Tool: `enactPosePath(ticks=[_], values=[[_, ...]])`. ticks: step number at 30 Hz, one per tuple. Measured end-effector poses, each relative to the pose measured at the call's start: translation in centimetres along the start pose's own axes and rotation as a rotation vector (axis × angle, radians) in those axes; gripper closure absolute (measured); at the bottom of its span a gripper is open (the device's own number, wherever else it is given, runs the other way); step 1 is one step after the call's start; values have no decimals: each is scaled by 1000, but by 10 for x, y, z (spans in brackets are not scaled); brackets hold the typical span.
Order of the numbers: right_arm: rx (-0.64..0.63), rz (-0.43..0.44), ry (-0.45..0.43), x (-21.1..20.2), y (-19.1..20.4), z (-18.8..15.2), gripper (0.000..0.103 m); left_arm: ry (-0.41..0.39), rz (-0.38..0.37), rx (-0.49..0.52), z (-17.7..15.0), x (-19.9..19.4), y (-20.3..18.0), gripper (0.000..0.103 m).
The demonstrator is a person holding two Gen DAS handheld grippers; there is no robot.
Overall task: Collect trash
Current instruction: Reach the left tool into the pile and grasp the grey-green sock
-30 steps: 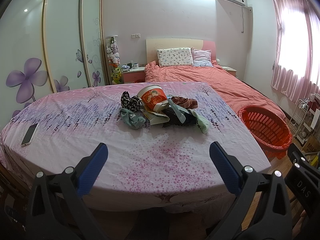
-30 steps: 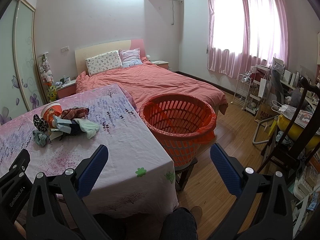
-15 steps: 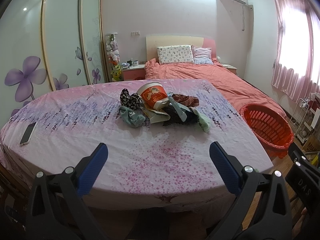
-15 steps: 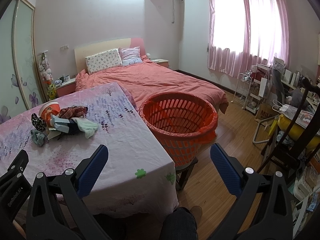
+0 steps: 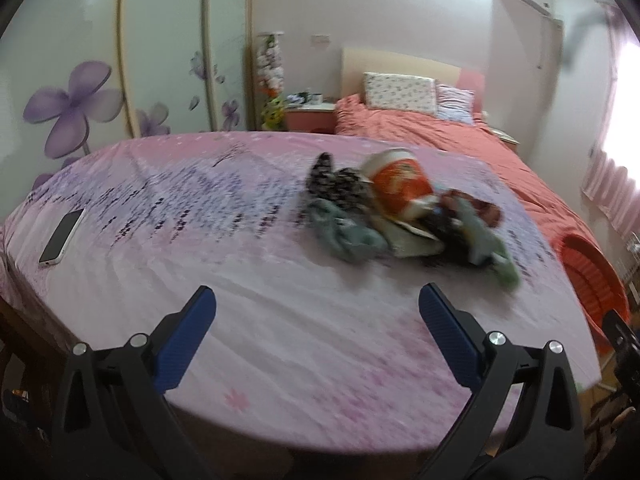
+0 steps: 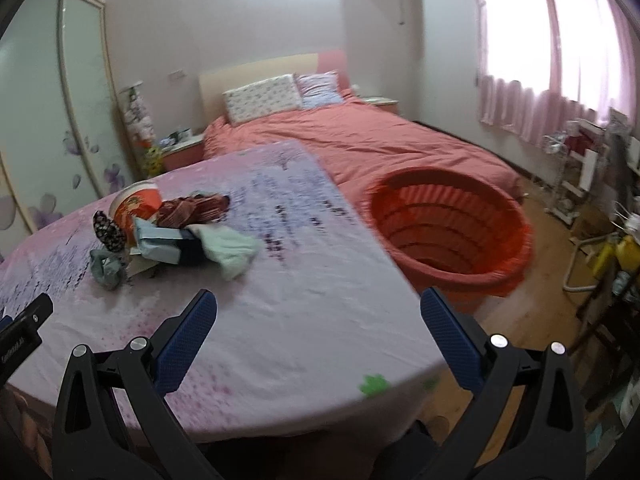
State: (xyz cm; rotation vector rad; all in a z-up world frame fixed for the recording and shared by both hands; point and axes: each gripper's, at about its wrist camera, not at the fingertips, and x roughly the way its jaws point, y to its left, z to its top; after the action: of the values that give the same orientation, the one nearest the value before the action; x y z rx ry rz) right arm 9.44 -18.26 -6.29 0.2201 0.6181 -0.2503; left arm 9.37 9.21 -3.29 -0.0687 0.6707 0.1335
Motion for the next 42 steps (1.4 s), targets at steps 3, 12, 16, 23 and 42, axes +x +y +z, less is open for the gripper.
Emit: enactPosePath(ticks=[3, 12, 16, 23, 42], values=[[-21, 52, 21, 19, 16, 11, 7, 8, 7, -13, 10, 20, 11, 4], [-51, 167, 147, 84, 48, 30, 42, 67, -30, 1, 35, 74, 13, 20], [-71, 206, 195, 105, 62, 31, 51, 84, -53, 28, 43, 96, 1, 26], [-81, 220, 259, 128, 70, 31, 81, 176, -72, 32, 50, 140, -7, 45], [-51, 260, 73, 86, 50, 66, 99, 173, -203, 12, 63, 141, -3, 97]])
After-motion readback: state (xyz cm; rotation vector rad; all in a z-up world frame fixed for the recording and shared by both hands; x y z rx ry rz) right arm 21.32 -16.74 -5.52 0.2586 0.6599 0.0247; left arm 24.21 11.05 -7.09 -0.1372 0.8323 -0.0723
